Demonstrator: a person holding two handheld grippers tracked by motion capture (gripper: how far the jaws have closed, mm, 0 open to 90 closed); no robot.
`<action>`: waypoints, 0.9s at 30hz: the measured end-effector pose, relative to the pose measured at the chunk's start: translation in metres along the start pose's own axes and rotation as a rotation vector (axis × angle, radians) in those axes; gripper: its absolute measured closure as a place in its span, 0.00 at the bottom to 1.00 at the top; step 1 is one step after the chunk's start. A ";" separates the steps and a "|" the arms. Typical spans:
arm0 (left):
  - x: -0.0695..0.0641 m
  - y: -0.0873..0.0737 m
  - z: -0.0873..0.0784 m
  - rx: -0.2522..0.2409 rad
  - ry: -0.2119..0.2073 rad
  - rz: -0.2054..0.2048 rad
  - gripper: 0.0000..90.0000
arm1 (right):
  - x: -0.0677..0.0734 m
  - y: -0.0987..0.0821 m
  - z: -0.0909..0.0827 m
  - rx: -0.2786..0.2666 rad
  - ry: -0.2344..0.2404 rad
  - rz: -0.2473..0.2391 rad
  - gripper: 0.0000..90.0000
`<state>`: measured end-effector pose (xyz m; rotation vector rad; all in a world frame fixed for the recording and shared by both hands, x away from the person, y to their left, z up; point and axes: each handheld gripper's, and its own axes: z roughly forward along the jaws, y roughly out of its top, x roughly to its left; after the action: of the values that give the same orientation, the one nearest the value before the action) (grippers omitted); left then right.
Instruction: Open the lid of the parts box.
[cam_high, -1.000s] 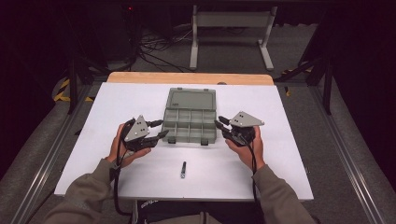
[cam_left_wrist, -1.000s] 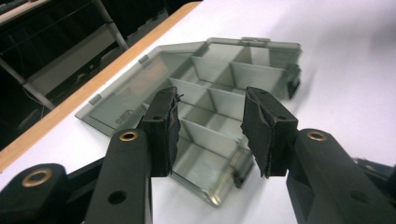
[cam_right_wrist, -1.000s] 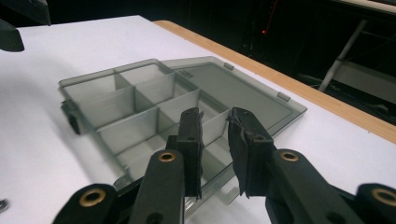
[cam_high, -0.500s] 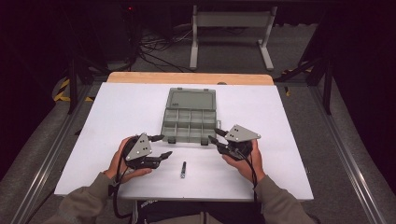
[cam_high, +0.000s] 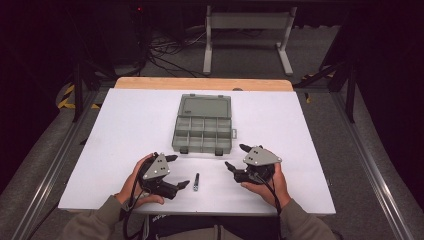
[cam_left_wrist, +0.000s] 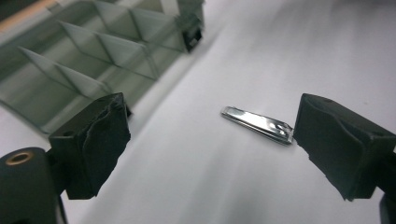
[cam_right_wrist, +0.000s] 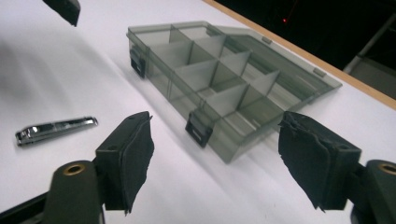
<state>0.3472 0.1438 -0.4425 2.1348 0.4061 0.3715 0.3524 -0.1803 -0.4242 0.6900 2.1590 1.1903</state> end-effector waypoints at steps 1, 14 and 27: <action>-0.002 0.000 0.002 0.009 -0.002 -0.003 0.12 | 0.001 -0.002 -0.001 0.010 -0.008 -0.010 0.28; -0.022 0.002 0.042 0.165 -0.088 -0.083 0.15 | -0.003 -0.017 -0.009 0.062 -0.028 0.011 0.28; -0.016 0.006 0.050 0.185 -0.039 -0.151 0.41 | -0.007 -0.018 -0.004 0.049 0.005 0.033 0.29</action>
<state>0.3538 0.0974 -0.4667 2.2686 0.5952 0.2124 0.3510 -0.1956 -0.4364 0.7467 2.1953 1.1599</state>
